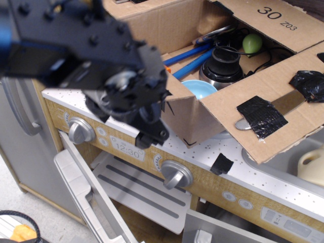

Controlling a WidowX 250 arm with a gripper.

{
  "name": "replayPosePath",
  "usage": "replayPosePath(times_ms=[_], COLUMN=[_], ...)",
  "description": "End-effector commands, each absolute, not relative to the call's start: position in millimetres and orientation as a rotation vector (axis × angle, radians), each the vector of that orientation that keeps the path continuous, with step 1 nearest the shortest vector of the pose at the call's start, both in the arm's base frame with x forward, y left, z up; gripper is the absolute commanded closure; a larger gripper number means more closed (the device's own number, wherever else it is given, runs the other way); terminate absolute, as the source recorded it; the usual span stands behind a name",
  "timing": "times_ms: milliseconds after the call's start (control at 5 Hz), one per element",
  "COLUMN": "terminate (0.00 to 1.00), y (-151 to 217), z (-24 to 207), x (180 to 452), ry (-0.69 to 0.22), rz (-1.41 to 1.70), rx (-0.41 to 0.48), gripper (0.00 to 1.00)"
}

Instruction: Close large4fbox flaps

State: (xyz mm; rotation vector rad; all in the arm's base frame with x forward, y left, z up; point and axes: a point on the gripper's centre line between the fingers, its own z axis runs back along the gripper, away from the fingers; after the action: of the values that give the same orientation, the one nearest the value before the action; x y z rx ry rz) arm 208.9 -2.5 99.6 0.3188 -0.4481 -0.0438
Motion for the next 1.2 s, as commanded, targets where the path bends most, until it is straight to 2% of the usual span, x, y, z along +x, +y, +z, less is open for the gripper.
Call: replayPosePath(times_ms=[0,200,400,800,1000], terminate=[0.0,0.0,0.0,0.0,0.0], y=[-20.6,-30.4,-30.5,-38.1,-47.3], z=[147.6,166.4,169.8,171.4,169.6], x=[234.2,246.4,260.1,293.4,302.2], ry=[-0.469,-0.493,-0.539,-0.675,-0.7], rz=[-0.119,-0.179,-0.256,-0.369,-0.364], rx=[0.389,0.423,0.409,0.281,0.185], gripper=[0.0,0.0,0.0,0.0,0.0])
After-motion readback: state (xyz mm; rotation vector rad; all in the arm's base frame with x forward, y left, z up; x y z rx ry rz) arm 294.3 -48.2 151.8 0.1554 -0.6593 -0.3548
